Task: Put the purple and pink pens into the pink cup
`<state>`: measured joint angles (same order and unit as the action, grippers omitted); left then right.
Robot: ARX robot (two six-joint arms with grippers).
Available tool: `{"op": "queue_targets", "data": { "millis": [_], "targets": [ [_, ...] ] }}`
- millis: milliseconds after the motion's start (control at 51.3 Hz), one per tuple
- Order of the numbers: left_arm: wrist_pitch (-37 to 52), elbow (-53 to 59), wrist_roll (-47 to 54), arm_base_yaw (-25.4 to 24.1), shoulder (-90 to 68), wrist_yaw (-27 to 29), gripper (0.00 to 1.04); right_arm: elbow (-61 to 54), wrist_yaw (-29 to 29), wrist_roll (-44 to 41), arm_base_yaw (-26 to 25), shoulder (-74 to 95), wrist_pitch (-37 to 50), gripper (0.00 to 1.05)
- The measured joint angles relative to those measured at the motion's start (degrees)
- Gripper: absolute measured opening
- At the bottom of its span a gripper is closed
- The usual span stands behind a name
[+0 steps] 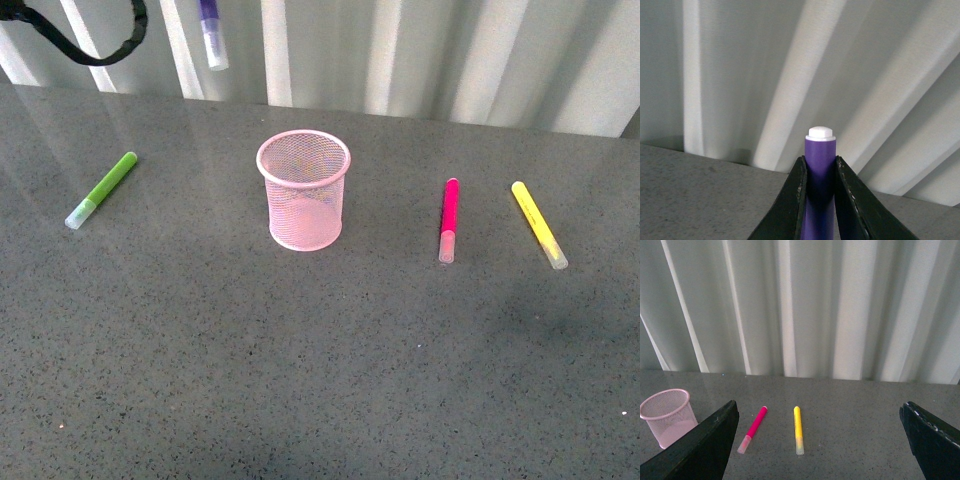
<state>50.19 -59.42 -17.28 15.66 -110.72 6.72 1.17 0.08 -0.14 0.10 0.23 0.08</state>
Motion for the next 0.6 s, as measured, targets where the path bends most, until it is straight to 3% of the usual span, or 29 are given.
{"op": "queue_targets", "data": {
  "millis": [351, 604],
  "targets": [
    [15.6, -0.4, -2.0, 7.0, -8.1, 2.6, 0.12, 0.0, 0.0, 0.0, 0.0, 0.0, 0.0, 0.98],
    [18.6, -4.3, -1.3, 7.8, -13.6, 3.0, 0.12, 0.0, 0.0, 0.0, 0.0, 0.0, 0.0, 0.98]
  ]
}}
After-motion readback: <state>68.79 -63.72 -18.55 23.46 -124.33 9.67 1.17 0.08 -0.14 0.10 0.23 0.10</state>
